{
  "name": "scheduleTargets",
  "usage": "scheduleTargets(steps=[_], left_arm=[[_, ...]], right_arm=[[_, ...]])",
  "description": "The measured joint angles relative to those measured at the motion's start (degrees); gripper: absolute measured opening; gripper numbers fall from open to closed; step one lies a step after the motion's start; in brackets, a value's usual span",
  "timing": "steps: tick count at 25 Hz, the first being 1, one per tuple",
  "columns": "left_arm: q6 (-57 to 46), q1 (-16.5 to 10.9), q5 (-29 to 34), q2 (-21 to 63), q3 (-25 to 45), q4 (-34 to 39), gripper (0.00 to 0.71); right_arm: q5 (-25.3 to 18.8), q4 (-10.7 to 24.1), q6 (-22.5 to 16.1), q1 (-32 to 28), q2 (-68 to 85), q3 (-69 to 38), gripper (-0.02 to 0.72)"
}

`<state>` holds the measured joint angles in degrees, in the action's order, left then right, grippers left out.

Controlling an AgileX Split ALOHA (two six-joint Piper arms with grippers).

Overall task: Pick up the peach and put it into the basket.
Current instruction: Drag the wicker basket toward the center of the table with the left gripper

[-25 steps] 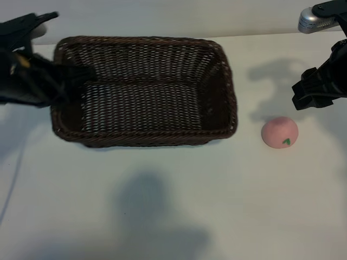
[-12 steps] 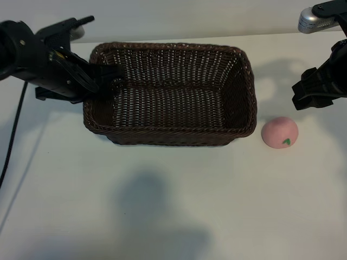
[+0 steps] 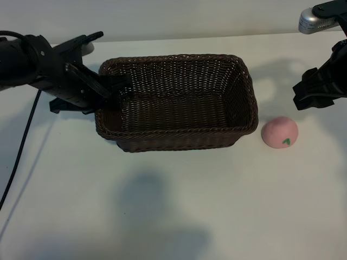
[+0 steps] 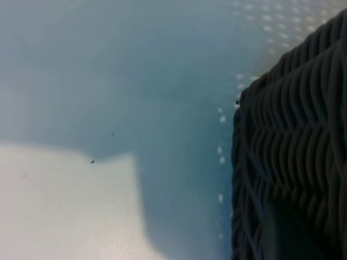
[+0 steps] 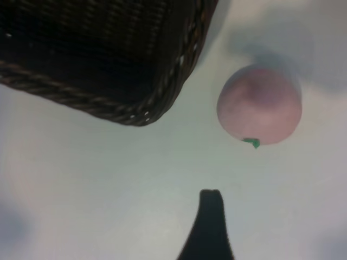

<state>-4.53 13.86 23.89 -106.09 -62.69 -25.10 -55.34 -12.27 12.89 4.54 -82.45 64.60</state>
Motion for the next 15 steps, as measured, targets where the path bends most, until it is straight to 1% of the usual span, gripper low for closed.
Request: scheduleTargets(steps=[6, 12, 14, 15], left_arm=[[1.2, 0.0, -1.0, -0.9, 0.3, -0.3, 0.158], [1.4, 0.0, -0.7, -0.9, 0.3, -0.3, 0.161], [1.4, 0.0, -0.2, -0.9, 0.3, -0.3, 0.194], [1.4, 0.0, -0.1, -0.9, 0.3, -0.4, 0.233]], right_arm=[[0.0, 0.1, 0.0, 0.0, 0.0, 0.0, 0.582], [0.0, 0.1, 0.0, 0.0, 0.0, 0.0, 0.582], [0.0, 0.1, 0.0, 0.0, 0.0, 0.0, 0.582], [0.0, 0.1, 0.0, 0.0, 0.0, 0.0, 0.582]])
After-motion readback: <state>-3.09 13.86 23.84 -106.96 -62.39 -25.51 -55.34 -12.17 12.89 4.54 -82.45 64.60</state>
